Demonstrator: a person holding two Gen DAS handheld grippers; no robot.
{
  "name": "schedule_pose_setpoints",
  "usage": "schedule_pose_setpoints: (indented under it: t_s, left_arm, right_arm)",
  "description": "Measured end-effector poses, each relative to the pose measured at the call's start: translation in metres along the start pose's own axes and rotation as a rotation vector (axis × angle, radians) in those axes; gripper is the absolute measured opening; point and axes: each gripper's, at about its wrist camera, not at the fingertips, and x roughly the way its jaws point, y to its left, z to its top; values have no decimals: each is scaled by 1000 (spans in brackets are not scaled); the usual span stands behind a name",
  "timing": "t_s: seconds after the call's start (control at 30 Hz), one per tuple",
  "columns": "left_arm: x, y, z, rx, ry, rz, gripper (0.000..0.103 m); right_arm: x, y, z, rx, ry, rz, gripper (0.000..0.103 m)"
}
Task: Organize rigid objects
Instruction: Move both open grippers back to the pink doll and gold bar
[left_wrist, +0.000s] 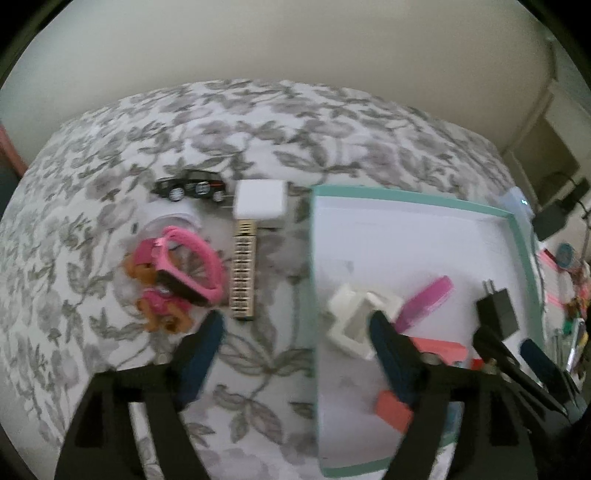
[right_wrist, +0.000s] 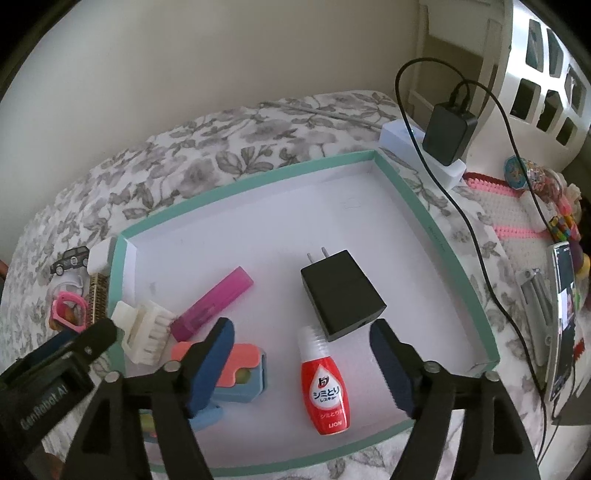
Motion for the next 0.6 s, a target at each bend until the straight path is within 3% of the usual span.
schedule_pose_setpoints:
  t_s: [0.2,0.27,0.6]
  left_arm:
    - [9,30,4,-94,50,35,89]
    - [13,44,5,-145,75,33,89]
    - [17,122,13,-362,90,120,89]
  right_arm:
    - [4,-1,-1,4,4,-9,95]
    - [5,-3,-2,11,4,-14,103]
    - [4,-7,-1,35,-10,-45,103]
